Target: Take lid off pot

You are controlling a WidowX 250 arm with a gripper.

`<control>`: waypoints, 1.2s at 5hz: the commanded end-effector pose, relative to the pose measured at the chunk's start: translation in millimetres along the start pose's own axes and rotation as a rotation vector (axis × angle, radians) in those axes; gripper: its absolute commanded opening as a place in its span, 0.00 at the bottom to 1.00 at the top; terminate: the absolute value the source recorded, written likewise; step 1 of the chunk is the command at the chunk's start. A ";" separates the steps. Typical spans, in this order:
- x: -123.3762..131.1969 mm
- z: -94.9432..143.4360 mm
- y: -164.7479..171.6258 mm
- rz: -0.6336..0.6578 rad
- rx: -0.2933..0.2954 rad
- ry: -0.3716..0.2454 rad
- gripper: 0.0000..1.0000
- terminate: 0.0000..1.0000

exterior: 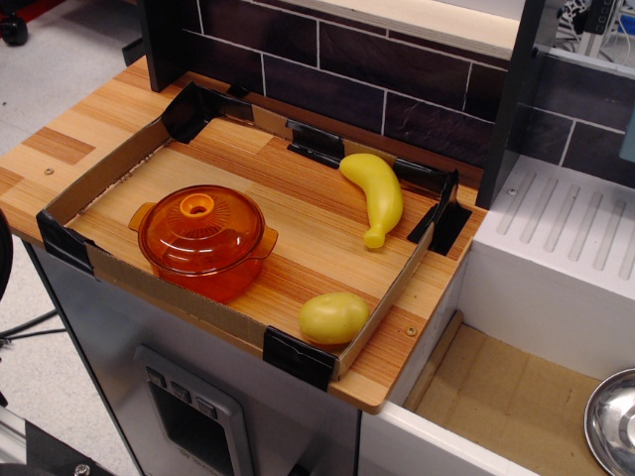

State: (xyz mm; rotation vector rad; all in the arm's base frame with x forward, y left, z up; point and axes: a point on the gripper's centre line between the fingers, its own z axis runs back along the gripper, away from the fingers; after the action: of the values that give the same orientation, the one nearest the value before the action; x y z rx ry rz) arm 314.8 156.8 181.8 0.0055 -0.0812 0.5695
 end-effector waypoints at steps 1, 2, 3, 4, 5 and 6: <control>0.0 0.0 0.0 0.000 0.000 0.000 1.00 0.00; -23.0 -6.1 -11.0 -0.060 0.000 0.039 1.00 0.00; -58.2 -13.4 -20.1 -0.119 -0.008 0.080 1.00 0.00; -79.6 -15.2 -26.0 -0.162 -0.019 0.089 1.00 0.00; -98.4 -27.0 -32.2 -0.188 -0.024 0.099 1.00 0.00; -105.8 -40.9 -30.6 -0.213 -0.006 0.073 1.00 0.00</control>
State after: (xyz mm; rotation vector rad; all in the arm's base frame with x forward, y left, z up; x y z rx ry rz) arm 244.2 73.1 119.5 -0.0159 0.0229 0.3635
